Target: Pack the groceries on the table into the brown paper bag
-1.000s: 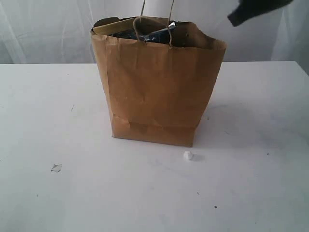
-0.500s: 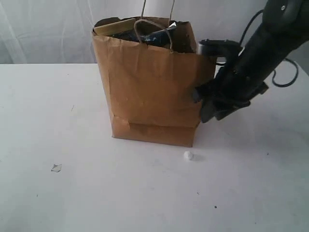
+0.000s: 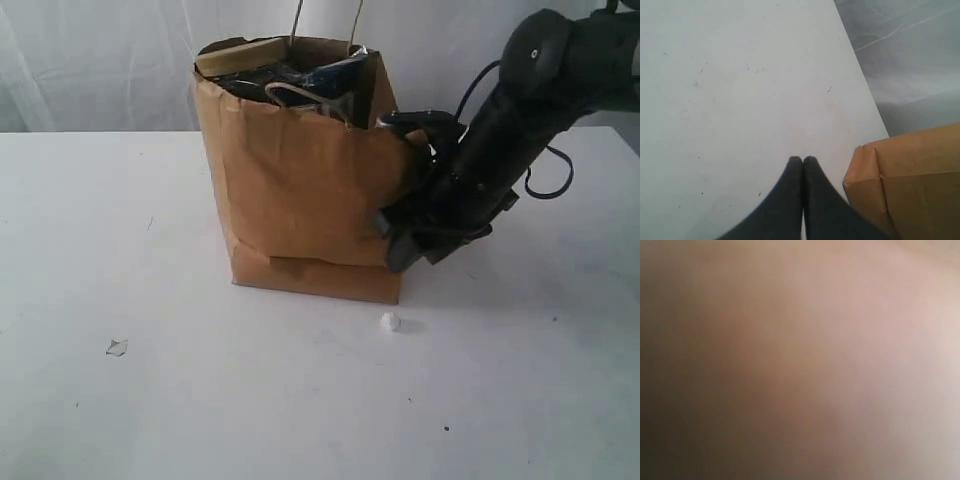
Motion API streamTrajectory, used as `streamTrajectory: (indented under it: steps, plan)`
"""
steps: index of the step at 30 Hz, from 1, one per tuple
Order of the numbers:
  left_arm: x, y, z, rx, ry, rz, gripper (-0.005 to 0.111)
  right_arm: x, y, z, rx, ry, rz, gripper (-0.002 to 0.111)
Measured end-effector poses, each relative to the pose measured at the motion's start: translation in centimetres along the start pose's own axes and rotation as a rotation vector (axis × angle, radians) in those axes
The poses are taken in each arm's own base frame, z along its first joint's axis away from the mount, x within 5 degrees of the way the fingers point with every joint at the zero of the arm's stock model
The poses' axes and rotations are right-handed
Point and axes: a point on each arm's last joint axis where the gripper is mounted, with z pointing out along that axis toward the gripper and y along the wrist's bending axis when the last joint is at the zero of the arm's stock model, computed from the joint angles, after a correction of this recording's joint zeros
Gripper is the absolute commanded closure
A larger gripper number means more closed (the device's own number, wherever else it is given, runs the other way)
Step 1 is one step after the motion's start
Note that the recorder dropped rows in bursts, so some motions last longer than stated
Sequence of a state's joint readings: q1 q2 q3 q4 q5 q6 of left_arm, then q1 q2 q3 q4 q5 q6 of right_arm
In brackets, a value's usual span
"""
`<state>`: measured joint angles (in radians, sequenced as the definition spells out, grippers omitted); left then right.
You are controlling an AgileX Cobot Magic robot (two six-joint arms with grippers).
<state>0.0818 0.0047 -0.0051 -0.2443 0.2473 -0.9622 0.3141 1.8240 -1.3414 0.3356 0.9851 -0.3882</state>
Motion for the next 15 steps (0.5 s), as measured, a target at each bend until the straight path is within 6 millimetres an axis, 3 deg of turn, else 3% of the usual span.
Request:
streamTrajectory:
  steps: [7, 15]
  plan:
    - [0.0, 0.0, 0.0, 0.0, 0.0, 0.0, 0.107, 0.8, 0.3, -1.9, 0.035, 0.035, -0.015, 0.06]
    - [0.0, 0.0, 0.0, 0.0, 0.0, 0.0, 0.107, 2.0, 2.4, -8.3, 0.075, -0.107, -0.056, 0.06]
